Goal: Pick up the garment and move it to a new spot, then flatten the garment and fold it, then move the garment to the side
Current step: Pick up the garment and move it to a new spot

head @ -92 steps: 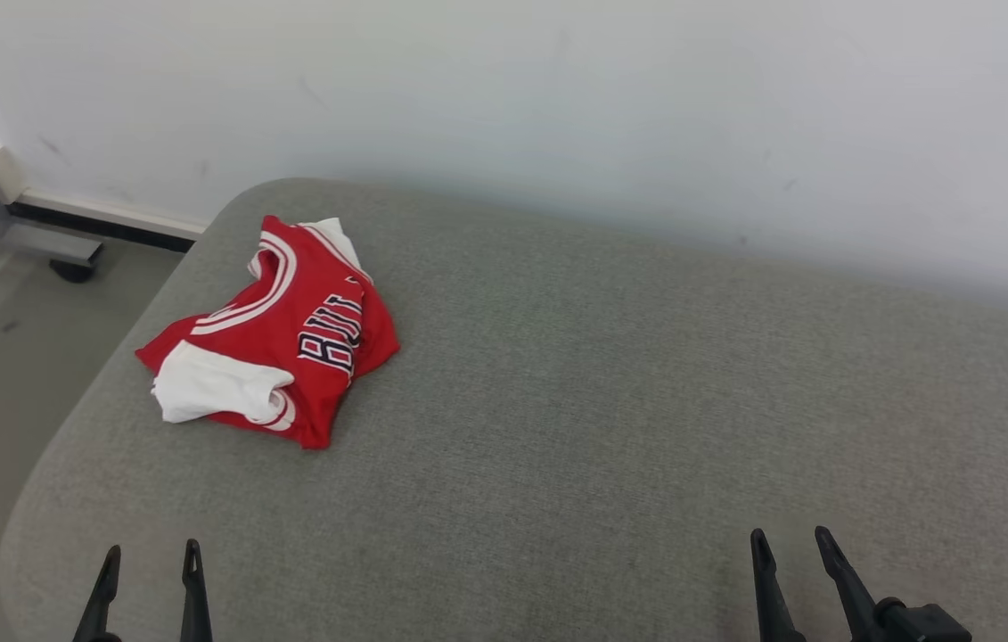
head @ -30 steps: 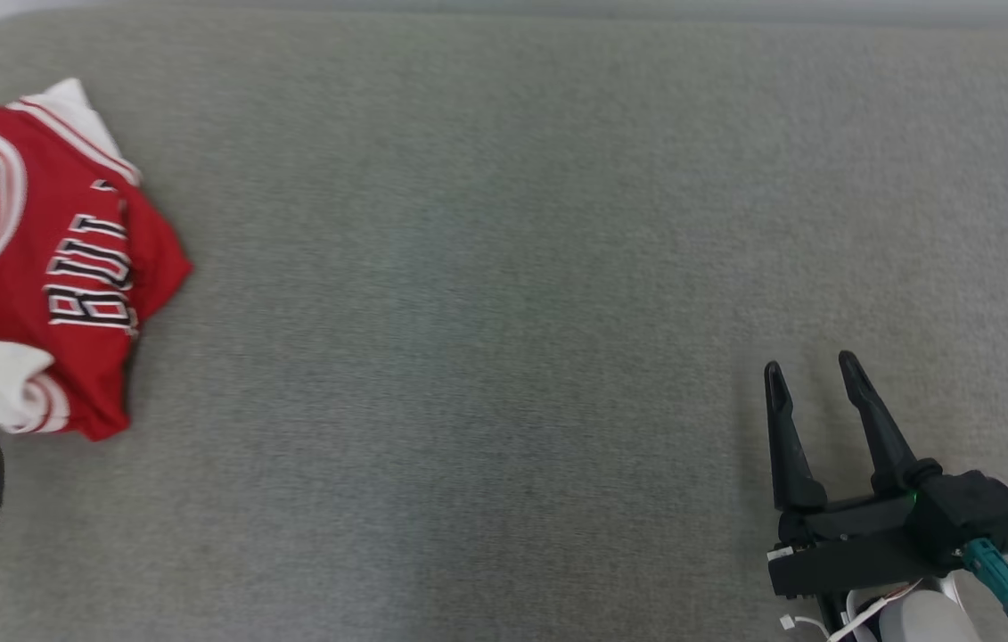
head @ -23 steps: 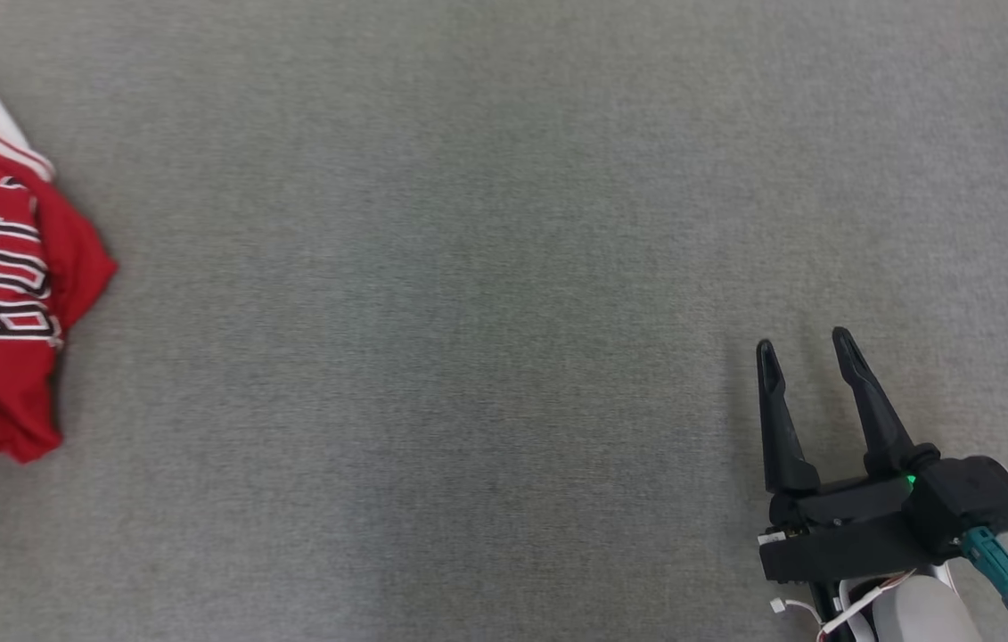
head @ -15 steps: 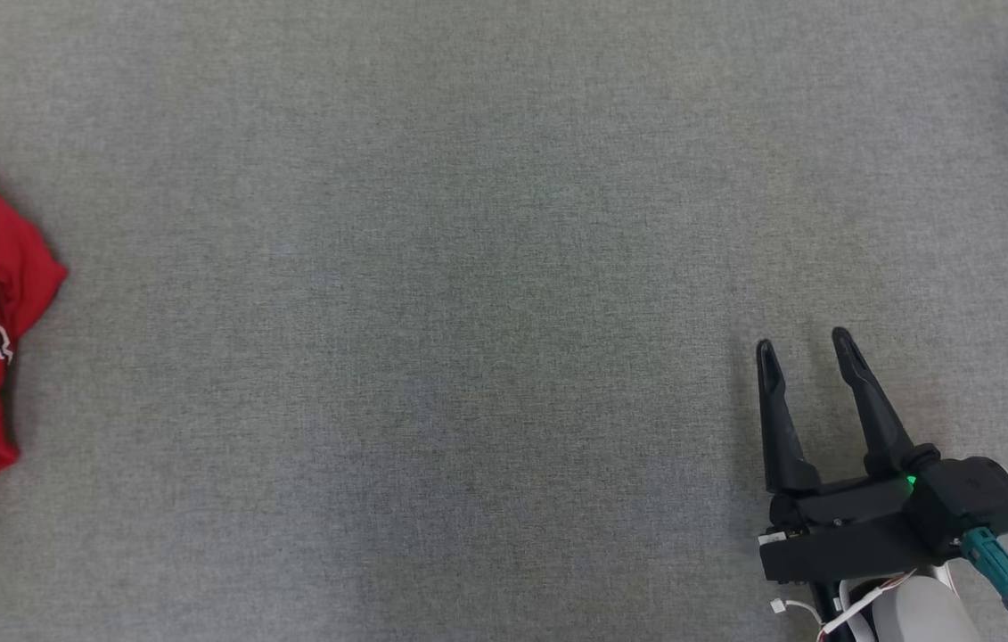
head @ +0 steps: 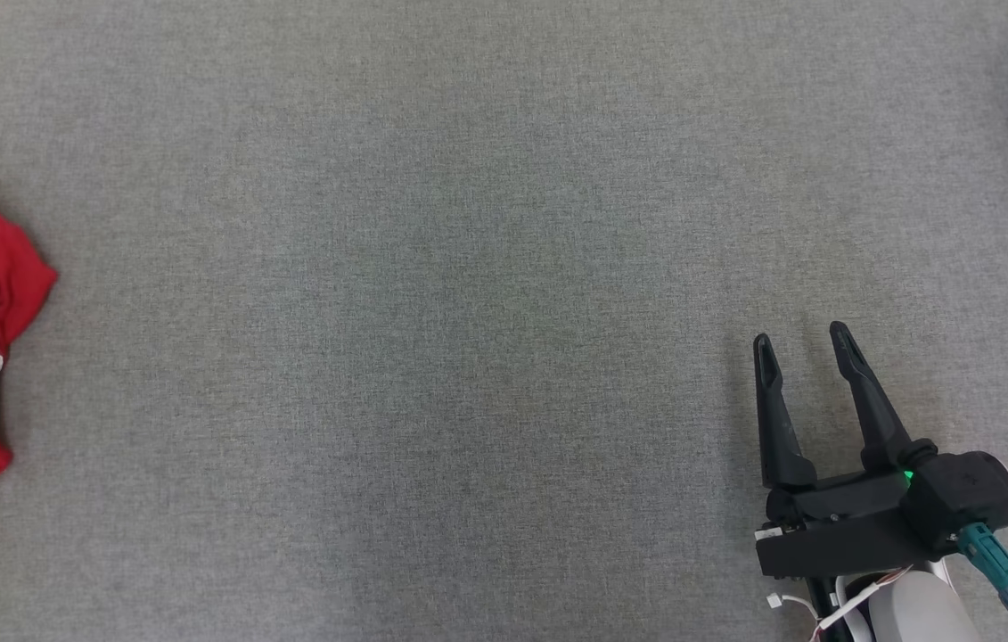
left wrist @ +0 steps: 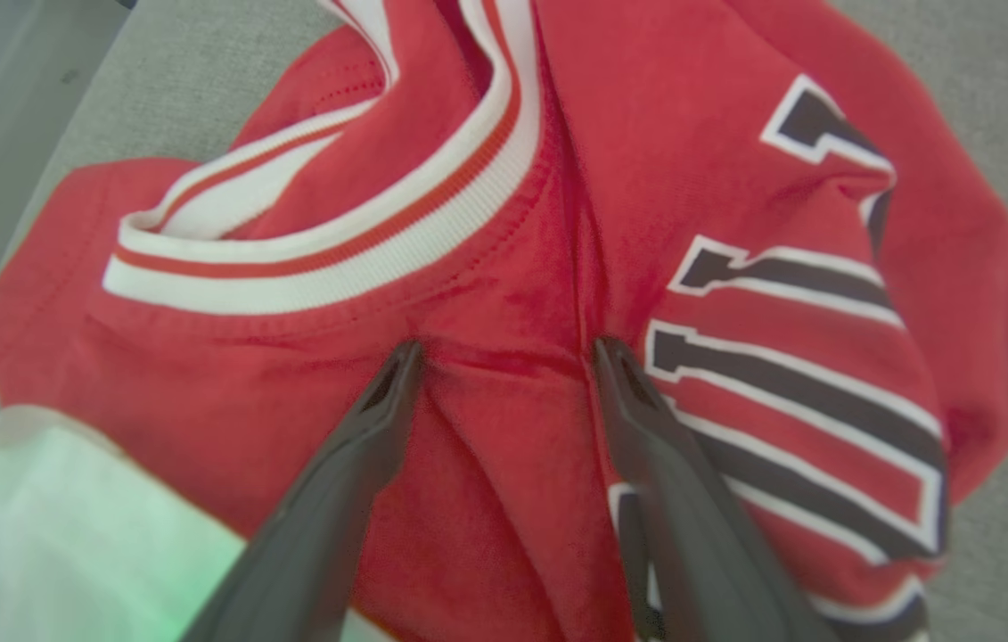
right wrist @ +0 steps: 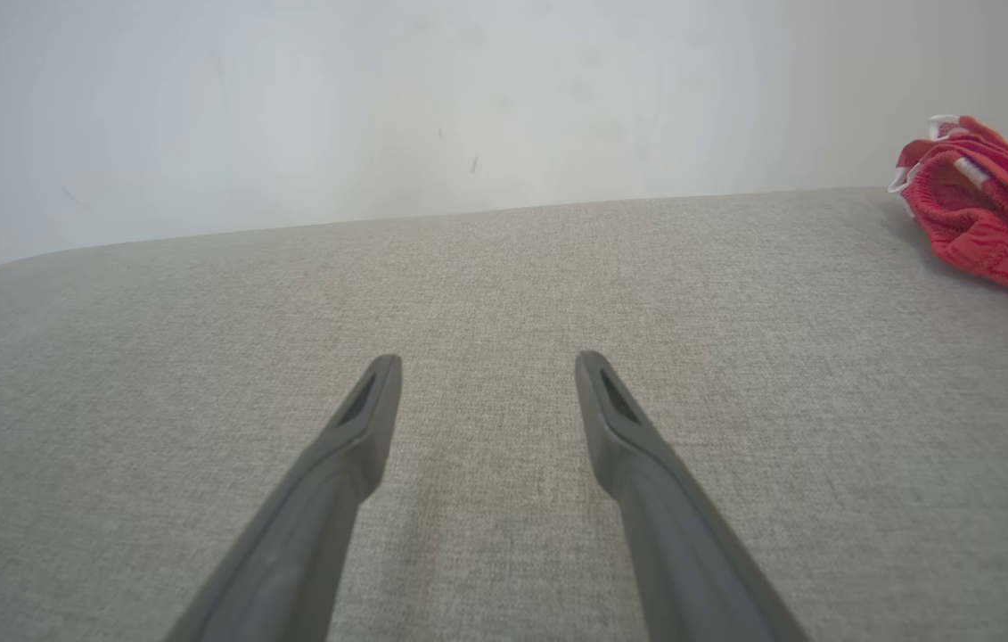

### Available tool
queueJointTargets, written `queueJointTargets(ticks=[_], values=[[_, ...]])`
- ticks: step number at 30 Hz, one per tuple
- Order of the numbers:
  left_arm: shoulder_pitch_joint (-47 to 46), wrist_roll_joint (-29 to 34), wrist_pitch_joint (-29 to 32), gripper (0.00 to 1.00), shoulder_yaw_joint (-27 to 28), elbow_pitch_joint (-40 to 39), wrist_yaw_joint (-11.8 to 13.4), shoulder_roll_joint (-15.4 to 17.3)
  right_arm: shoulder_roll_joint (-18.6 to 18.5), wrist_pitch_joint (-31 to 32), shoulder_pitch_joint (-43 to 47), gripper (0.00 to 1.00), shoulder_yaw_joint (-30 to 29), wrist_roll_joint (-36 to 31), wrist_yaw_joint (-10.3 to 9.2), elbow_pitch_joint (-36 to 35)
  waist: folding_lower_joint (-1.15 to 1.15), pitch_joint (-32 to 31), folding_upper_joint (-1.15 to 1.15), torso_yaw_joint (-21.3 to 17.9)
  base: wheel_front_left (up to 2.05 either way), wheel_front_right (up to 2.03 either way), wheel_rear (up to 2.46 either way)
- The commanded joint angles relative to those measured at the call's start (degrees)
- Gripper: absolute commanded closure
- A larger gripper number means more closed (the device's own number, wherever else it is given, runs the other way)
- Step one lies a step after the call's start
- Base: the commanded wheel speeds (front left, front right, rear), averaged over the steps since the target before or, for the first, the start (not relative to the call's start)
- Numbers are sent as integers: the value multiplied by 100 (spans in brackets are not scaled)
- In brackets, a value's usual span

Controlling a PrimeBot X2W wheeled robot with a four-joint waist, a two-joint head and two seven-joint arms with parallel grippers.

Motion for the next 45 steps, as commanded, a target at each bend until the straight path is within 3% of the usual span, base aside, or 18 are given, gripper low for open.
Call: queueJointTargets(ticks=[1, 2, 3, 4, 9, 16, 25, 32, 40, 45], values=[[47, -36, 90, 5, -70, 78, 5, -104, 3, 0, -34, 0, 8, -23, -15, 0, 0, -2, 0, 2, 0, 0, 0], [25, -74, 118, 41, -73, 107, 5, -129, -9, 0, -40, 0, 14, -24, -15, 7, 0, -3, 0, 0, 0, 0, 0], [36, 0, 156, 65, -153, 132, 7, -118, -22, 0, -48, 0, 24, -25, -15, 16, 0, -8, 0, -7, 0, 0, 0], [54, 46, 182, 100, -244, 114, 7, -127, -31, 0, -56, 0, 29, -23, -15, 20, 0, -11, 0, -12, 0, 0, 0], [49, 18, -83, 100, -361, 46, 5, -127, -19, 0, -37, 0, 16, -30, -15, 56, 0, -100, 0, -4, 0, 0, 0], [-245, 113, -1310, 100, -404, -313, 7, -32, 32, 0, 70, 0, 2, 35, -15, 151, 0, -492, 0, 104, 0, 0, 0], [-822, 702, -2628, 100, -709, -728, 77, -16, 114, 0, 174, 0, 74, 146, -15, 298, 0, -1044, 0, 154, 0, 0, 0], [-1370, 1028, -2825, 100, -1150, -1314, 58, -198, 223, 0, 230, 0, 122, 273, -15, 427, 0, -1353, 0, -131, 0, 0, 0], [-1745, 1098, -2693, 100, -1588, -2140, 47, -669, 303, 0, 304, 0, 145, 353, -15, 526, 0, -1542, 0, -688, 0, 0, 0], [-1651, 1090, -2587, 100, -1977, -2627, 94, -1213, 323, 0, 402, 0, 123, 409, -15, 557, 0, -1667, 0, -1215, 0, 0, 0]])
